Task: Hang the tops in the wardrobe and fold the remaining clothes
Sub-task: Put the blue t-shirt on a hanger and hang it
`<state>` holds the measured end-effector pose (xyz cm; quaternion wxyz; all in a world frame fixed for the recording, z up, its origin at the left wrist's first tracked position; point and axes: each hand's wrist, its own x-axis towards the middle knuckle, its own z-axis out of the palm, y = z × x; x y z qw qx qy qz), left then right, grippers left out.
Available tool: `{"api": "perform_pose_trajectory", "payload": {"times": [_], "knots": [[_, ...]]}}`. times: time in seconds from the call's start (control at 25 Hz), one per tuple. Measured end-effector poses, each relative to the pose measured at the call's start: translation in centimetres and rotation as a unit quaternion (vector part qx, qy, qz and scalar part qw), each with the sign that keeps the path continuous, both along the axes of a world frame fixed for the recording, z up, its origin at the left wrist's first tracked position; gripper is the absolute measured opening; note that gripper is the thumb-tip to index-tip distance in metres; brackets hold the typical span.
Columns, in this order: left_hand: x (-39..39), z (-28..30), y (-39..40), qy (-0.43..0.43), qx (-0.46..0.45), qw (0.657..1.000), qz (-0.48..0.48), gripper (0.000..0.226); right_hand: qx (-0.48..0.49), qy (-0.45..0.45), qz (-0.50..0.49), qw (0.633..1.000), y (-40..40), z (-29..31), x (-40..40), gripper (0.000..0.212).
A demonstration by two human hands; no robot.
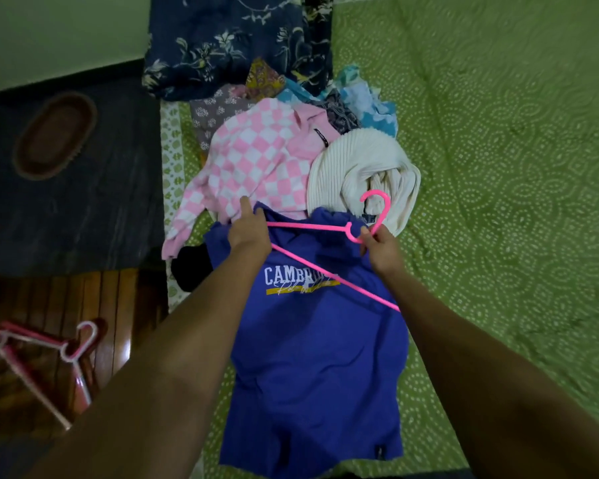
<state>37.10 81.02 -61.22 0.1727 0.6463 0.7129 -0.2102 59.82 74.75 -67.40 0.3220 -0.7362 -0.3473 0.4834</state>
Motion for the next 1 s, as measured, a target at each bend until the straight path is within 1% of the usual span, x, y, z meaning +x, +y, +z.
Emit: {"api": "perform_pose_trajectory", "payload": {"times": [0.12,0.2,0.28,0.36,0.4,0.44,0.52,0.56,0.6,0.64,0.68,0.72,0.76,0.8,0.84,0.88,0.92,0.96,1.0], "knots": [[1.8,2.1,-1.9,-0.034,-0.046,0.996,-0.071,0.062,0.012,-0.011,0.035,0.999,0.6,2.5,-2.4,0.025],[3.1,3.9,-3.2,-0.078,-0.054,0.991,-0.094,0.060,0.023,-0.012,0.062,0.998,0.8,4.1,-3.9,0.026],[3.0,6.0,-4.0,-0.138,-0.020,0.986,-0.090,0.051,0.038,-0.023,0.092,0.995,0.4,5.5,-4.6,0.027],[1.3,7.9,-3.9,-0.198,0.051,0.977,-0.067,0.038,0.052,-0.008,0.095,0.994,-0.2,7.4,-4.7,0.025],[0.1,8.6,-3.5,-0.202,0.070,0.974,-0.081,0.030,0.062,0.013,0.088,0.994,-0.6,8.5,-4.6,0.025],[-0.9,9.5,-3.2,-0.190,0.069,0.972,-0.116,0.025,0.076,0.033,0.081,0.993,-1.2,9.6,-4.4,0.024],[-1.7,11.2,-3.4,-0.173,0.014,0.966,-0.190,0.023,0.109,0.047,0.091,0.989,-2.6,12.0,-4.0,0.021],[-1.5,11.9,-3.7,-0.189,-0.019,0.960,-0.207,0.024,0.125,0.034,0.098,0.987,-3.4,13.4,-4.1,0.016],[-1.0,12.8,-4.3,-0.218,-0.043,0.952,-0.208,0.023,0.141,-0.004,0.096,0.985,-4.4,14.6,-4.2,0.007],[-0.2,13.7,-5.2,-0.248,-0.048,0.946,-0.204,0.021,0.163,-0.078,0.069,0.981,-5.6,15.8,-4.5,0.015],[0.5,14.8,-6.2,-0.278,-0.031,0.938,-0.204,0.018,0.193,-0.169,0.020,0.966,-7.2,16.9,-4.8,0.031],[1.1,16.1,-7.2,-0.310,-0.003,0.929,-0.202,0.016,0.235,-0.251,-0.023,0.939,-8.7,18.0,-5.2,0.042],[1.7,17.5,-8.1,-0.340,0.030,0.918,-0.200,0.015,0.280,-0.299,-0.032,0.912,-10.1,18.7,-5.7,0.046],[2.2,18.9,-9.1,-0.363,0.063,0.908,-0.198,0.015,0.294,-0.309,-0.006,0.904,-11.3,19.8,-6.1,0.046],[2.6,20.4,-10.0,-0.379,0.090,0.900,-0.197,0.016,0.287,-0.299,0.042,0.909,-12.2,20.4,-6.4,0.044],[2.9,22.1,-10.8,-0.389,0.110,0.893,-0.199,0.015,0.258,-0.286,0.089,0.919,-12.8,21.5,-6.7,0.040],[3.1,23.6,-11.5,-0.393,0.124,0.888,-0.205,0.015,0.233,-0.271,0.115,0.927,-13.4,22.7,-6.9,0.033],[3.2,25.0,-12.0,-0.392,0.134,0.885,-0.212,0.015,0.227,-0.252,0.111,0.934,-13.9,24.2,-6.9,0.027],[3.3,26.4,-12.5,-0.390,0.145,0.881,-0.224,0.014,0.245,-0.237,0.088,0.936,-14.4,25.7,-6.9,0.026]]}}
